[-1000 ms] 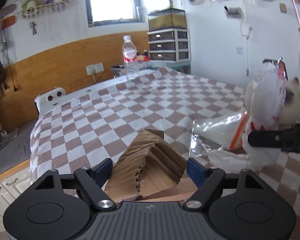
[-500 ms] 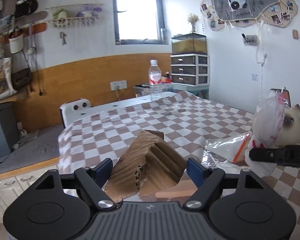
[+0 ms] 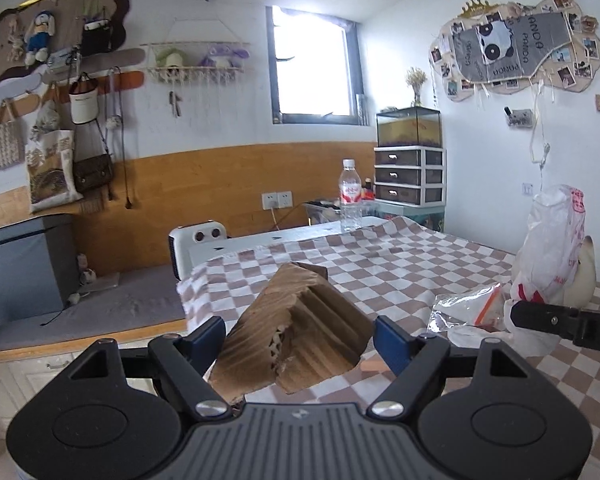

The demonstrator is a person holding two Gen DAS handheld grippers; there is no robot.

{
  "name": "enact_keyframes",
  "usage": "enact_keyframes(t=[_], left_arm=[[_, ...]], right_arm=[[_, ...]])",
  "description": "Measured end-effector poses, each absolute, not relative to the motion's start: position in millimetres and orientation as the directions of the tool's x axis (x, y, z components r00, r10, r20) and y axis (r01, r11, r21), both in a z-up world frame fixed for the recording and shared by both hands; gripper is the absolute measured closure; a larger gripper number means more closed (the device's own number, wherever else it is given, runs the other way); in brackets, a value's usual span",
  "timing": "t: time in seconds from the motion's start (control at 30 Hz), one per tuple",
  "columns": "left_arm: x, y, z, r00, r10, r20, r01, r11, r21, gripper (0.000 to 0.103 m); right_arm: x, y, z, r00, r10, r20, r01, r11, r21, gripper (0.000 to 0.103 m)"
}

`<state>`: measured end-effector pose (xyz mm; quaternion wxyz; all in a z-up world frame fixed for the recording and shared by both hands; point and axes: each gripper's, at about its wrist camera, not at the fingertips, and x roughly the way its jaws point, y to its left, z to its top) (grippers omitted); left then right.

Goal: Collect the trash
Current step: 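Carry the cardboard and white bag with both tools over the wastebasket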

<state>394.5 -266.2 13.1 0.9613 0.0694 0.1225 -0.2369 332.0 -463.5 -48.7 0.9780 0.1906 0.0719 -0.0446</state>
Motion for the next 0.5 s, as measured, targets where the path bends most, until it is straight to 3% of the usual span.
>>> enact_keyframes(t=[0.5], left_arm=[[330, -188, 16, 0.894, -0.399, -0.202, 0.417, 0.907, 0.052, 0.022]], right_arm=[[294, -389, -40, 0.989, -0.014, -0.150, 0.060, 0.949, 0.308, 0.065]])
